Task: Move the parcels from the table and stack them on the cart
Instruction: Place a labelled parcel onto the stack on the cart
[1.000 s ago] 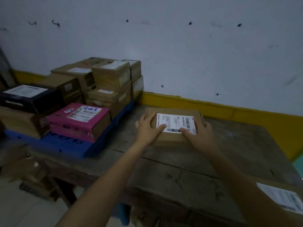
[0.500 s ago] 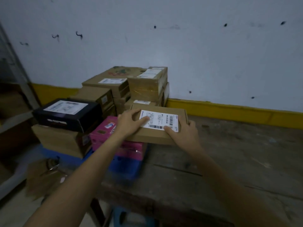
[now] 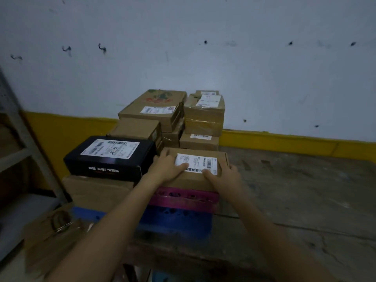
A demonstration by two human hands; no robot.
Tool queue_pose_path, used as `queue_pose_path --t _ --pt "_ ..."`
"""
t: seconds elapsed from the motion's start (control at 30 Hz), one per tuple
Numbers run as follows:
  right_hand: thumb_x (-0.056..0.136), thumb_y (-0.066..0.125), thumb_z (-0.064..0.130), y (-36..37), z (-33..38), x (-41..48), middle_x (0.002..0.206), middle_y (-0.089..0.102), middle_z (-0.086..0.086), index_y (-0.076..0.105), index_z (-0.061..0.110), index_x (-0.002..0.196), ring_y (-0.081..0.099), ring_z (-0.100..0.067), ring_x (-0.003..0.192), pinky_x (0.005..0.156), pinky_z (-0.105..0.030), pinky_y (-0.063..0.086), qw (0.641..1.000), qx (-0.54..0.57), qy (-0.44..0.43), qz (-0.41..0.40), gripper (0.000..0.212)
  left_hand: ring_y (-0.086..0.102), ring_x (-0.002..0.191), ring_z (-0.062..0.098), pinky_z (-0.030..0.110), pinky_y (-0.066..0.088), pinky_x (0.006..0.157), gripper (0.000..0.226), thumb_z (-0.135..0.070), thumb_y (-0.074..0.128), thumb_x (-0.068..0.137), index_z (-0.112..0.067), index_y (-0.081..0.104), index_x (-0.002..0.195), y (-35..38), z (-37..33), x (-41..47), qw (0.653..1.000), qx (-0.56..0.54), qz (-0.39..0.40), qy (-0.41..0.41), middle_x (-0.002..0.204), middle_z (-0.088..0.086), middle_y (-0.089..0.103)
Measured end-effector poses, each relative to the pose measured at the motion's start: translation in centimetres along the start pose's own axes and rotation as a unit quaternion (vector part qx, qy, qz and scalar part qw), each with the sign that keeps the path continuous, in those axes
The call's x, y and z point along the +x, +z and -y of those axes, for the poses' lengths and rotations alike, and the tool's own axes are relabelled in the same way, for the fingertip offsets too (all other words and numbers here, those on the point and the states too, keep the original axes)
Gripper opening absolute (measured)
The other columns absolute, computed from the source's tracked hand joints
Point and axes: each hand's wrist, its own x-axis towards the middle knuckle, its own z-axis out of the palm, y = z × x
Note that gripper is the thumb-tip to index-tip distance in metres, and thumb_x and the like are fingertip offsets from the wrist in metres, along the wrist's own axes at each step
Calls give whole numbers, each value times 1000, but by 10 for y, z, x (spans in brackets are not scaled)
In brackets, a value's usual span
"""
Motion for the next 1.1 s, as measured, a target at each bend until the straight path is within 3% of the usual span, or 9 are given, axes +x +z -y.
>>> queue_pose_path --t 0.13,0.3,0.77,0.87,1.0,1.1 --pt "86 55 52 1 1 1 142 31 -14 30 23 143 35 -31 128 100 -39 36 1000 -16 -7 -5 68 13 140 37 44 22 111 65 -53 36 94 -12 31 144 3 -4 4 998 52 -24 17 155 11 17" --pt "85 55 52 5 4 -1 141 34 -13 34 23 142 38 -30 126 99 -37 37 1000 -19 -13 -14 67 17 140 27 36 14 113 56 -50 24 98 -21 33 144 11 -7 5 995 56 -30 73 153 9 26" --pt "83 54 56 17 11 -4 133 44 -15 37 21 138 42 -30 121 93 -38 40 998 -40 -11 -35 67 28 136 23 37 29 105 50 -49 28 97 -26 36 141 10 8 6 993 57 -52 86 149 5 34" --pt "74 62 64 12 8 -2 140 36 -14 30 26 142 35 -31 128 100 -41 36 999 -32 -37 18 84 30 135 25 35 29 104 49 -46 29 98 -24 37 141 8 6 7 993 67 -44 89 149 8 35" --pt "62 76 58 3 0 2 154 4 -13 -1 26 149 10 -34 141 112 -48 24 989 -80 -49 118 121 30 135 26 35 28 104 48 -44 28 99 -22 38 140 7 7 7 993 64 -41 94 148 9 35" --pt "65 79 48 2 -3 6 153 6 -12 -5 21 149 12 -32 139 110 -44 25 984 -110 -67 123 123 30 135 27 35 27 105 48 -44 28 99 -22 38 140 6 7 7 992 67 -40 97 148 9 35"
